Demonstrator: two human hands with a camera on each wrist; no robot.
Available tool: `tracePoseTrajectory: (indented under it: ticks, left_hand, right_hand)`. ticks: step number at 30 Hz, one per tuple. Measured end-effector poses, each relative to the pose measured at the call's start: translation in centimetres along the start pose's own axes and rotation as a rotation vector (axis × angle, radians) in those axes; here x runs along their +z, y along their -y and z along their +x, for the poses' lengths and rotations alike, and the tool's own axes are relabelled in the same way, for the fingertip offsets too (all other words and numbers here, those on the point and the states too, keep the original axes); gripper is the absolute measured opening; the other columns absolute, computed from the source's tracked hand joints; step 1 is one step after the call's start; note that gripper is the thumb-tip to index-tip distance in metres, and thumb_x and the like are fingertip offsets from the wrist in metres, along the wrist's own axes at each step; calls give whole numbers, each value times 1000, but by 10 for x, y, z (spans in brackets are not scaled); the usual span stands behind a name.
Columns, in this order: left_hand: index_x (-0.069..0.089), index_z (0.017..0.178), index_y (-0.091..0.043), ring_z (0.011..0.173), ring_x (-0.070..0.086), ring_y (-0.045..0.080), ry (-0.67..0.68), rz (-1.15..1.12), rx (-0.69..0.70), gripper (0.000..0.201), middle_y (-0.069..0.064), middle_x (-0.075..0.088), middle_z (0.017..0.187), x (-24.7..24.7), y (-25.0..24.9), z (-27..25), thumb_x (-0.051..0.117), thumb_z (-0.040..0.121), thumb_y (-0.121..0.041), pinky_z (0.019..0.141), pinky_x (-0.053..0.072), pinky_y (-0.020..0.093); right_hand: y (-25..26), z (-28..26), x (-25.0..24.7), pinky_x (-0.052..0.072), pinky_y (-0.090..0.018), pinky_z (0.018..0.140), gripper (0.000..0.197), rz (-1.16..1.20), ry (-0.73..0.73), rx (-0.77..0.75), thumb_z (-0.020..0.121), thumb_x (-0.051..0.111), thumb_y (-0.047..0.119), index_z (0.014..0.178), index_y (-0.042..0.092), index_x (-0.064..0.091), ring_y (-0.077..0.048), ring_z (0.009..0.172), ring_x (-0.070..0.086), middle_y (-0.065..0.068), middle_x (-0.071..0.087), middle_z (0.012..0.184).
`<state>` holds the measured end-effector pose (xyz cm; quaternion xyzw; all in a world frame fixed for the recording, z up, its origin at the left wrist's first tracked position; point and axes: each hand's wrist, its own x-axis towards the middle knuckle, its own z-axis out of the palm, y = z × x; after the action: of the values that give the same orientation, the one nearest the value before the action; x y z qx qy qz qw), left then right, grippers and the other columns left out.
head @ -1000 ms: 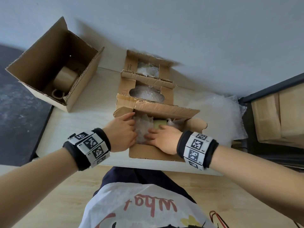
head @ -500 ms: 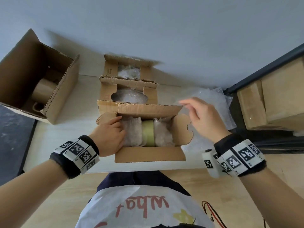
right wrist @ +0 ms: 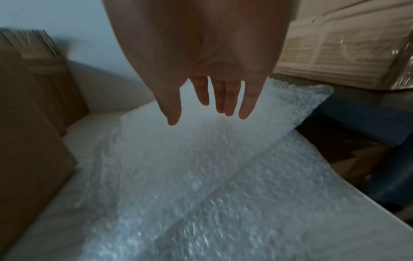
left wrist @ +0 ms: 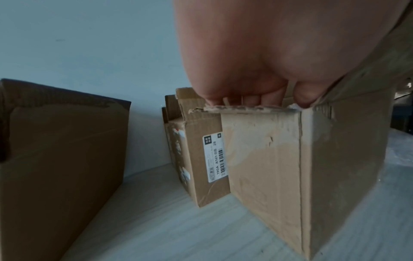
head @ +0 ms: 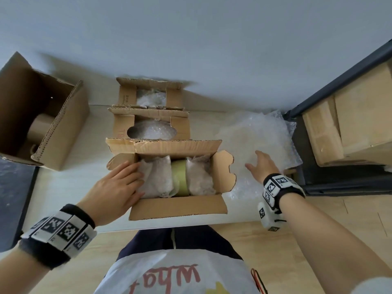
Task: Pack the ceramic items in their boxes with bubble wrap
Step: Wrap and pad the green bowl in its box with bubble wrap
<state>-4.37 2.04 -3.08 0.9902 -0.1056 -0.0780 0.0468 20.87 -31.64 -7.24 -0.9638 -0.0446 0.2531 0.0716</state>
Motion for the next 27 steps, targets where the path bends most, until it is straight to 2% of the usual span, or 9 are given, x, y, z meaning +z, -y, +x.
tracePoseTrajectory:
  ticks: [5,8,11,16,18,21,23,25,27]
  left_hand:
    - [76,91,-13,114,60,29,8,52,0,74,2,71,101,1,-1,3,7,100,-39,108,25,42]
    - [77,88,-15,112,61,29,39,80,-7,64,-1,72,97,-2,-1,7,19,98,-39,108,23,45]
    - [78,84,-19,110,62,29,74,88,-7,46,-4,73,93,-8,-2,11,34,85,-33,107,23,47]
    - [76,72,-25,104,64,22,114,39,-40,42,-13,72,85,-19,-5,24,35,77,-32,107,19,47]
    - [75,78,-25,108,62,18,165,-9,-56,41,-14,72,87,-21,-4,25,34,76,-32,112,14,42]
    - [69,102,-27,125,48,10,252,-151,-96,39,-16,65,110,-22,2,23,35,84,-31,119,3,34]
    - [70,101,-23,117,55,14,162,-274,-124,36,-11,66,109,-30,1,23,38,88,-33,116,18,33]
    - [72,95,-18,99,64,21,36,-375,-138,45,-6,69,99,-44,-5,25,33,85,-39,99,41,35]
    - [72,98,-14,92,65,23,-37,-460,-128,48,-4,70,99,-60,-11,29,33,85,-40,84,52,38]
  right_hand:
    - [3,8,20,45,-43,92,62,-121,-1,-7,87,63,35,138,12,35,-32,121,44,-14,35,137]
    - [3,10,26,46,-41,87,48,-148,-69,-9,89,61,26,131,10,42,-32,114,48,-14,40,130]
    - [0,12,26,46,-39,82,36,-71,-103,4,92,56,19,125,10,47,-33,107,54,-13,44,128]
    - [-13,15,15,45,-36,79,18,113,-173,19,95,53,18,105,6,60,-31,95,58,-14,59,113]
    - [-18,14,5,47,-34,77,18,249,-211,18,93,57,19,102,4,62,-32,94,61,-16,65,105]
    - [-26,8,-17,45,-34,79,17,428,-300,45,94,55,13,105,3,64,-32,99,60,-16,66,108]
    - [-29,0,-36,43,-33,81,19,506,-373,45,93,53,7,108,1,63,-33,102,59,-18,64,110]
    - [-29,-9,-57,44,-34,83,20,619,-424,33,91,54,5,108,0,63,-31,101,59,-18,64,106]
    - [-24,-20,-76,44,-34,78,18,720,-449,34,92,52,6,107,0,62,-26,94,57,-12,62,98]
